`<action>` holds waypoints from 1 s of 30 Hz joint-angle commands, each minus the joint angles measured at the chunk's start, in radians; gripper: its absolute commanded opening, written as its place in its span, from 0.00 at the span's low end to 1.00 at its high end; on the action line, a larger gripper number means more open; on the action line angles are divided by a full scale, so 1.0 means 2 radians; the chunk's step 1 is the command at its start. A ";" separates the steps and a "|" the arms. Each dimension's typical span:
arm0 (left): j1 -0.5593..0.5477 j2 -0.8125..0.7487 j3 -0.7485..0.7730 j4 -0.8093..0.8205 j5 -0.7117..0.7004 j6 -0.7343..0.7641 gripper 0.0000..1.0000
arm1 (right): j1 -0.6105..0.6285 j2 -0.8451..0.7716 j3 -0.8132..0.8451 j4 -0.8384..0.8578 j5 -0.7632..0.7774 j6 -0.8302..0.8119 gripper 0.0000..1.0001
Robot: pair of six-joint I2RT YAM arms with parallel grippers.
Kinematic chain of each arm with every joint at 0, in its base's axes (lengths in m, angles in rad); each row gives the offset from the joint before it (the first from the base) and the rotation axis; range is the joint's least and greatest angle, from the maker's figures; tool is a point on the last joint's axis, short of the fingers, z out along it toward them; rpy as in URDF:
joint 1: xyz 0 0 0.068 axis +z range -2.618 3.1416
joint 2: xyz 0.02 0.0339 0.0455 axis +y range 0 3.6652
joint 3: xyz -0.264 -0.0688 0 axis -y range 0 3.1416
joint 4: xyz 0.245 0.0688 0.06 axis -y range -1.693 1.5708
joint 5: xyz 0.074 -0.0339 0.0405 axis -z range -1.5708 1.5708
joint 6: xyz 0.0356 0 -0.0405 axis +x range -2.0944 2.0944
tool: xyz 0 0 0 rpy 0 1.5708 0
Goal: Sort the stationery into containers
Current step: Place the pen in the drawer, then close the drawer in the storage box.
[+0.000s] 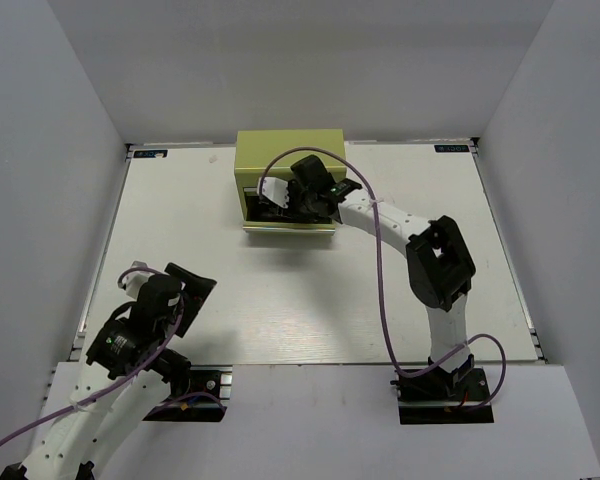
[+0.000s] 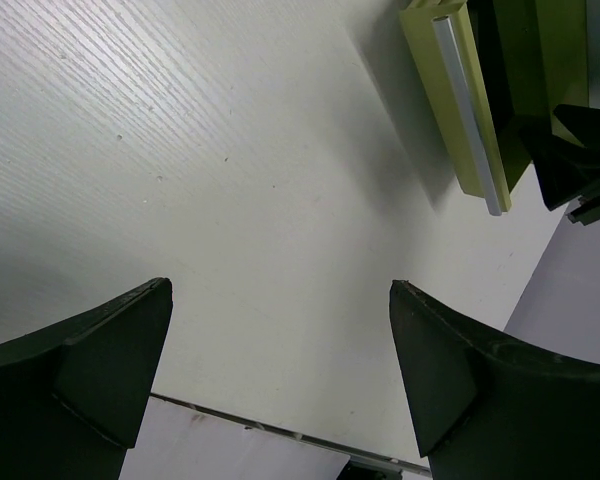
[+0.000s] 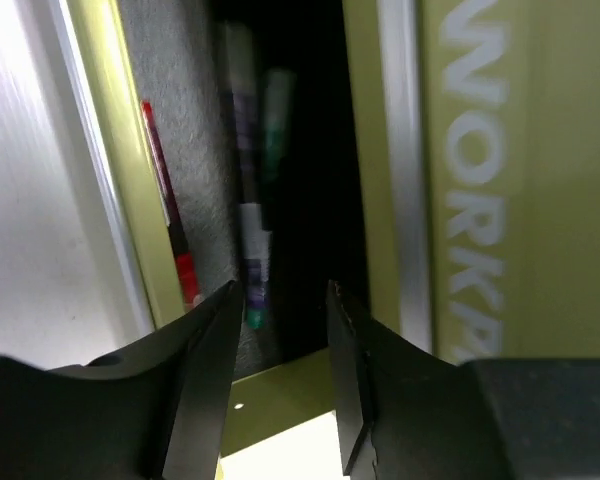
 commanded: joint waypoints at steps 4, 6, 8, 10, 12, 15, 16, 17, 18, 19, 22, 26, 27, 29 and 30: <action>0.002 0.004 -0.007 0.007 0.001 -0.002 1.00 | -0.007 -0.012 0.031 -0.030 -0.062 -0.004 0.39; 0.002 0.004 -0.007 0.012 0.001 -0.002 1.00 | -0.008 -0.016 0.035 -0.051 -0.112 -0.012 0.10; 0.002 0.014 -0.007 0.017 0.006 -0.002 1.00 | -0.008 -0.019 0.032 -0.073 -0.165 -0.030 0.00; 0.002 0.020 -0.007 0.021 0.006 0.002 1.00 | -0.008 -0.020 0.034 -0.114 -0.207 -0.056 0.00; 0.002 0.024 -0.007 0.021 0.006 0.002 1.00 | -0.006 -0.016 0.040 -0.139 -0.248 -0.096 0.00; 0.002 0.029 -0.007 0.026 0.006 0.002 1.00 | -0.001 0.009 0.057 -0.197 -0.264 -0.131 0.00; 0.002 0.029 -0.007 0.026 0.006 0.002 1.00 | -0.001 0.021 0.064 -0.201 -0.261 -0.131 0.00; 0.002 0.029 -0.007 0.026 0.006 0.002 1.00 | -0.001 0.033 0.072 -0.203 -0.251 -0.121 0.00; 0.002 0.029 -0.007 0.026 0.006 0.002 1.00 | 0.000 0.039 0.077 -0.190 -0.232 -0.114 0.00; 0.002 0.029 -0.007 0.026 0.006 0.002 1.00 | 0.001 0.047 0.078 -0.179 -0.222 -0.099 0.00; 0.002 0.029 -0.007 0.026 0.006 0.002 1.00 | -0.001 0.059 0.060 -0.101 -0.146 -0.047 0.00; 0.002 0.029 -0.007 0.026 0.006 0.002 1.00 | -0.005 0.083 0.076 -0.040 -0.075 -0.015 0.00; 0.002 0.034 -0.007 0.026 0.006 0.002 1.00 | -0.004 0.090 0.082 -0.026 -0.054 -0.001 0.00; 0.002 0.034 -0.007 0.026 0.006 0.002 1.00 | -0.004 0.092 0.082 -0.009 -0.021 0.009 0.00; 0.002 0.034 -0.007 0.026 0.006 0.002 1.00 | -0.004 0.092 0.078 0.010 0.001 0.019 0.00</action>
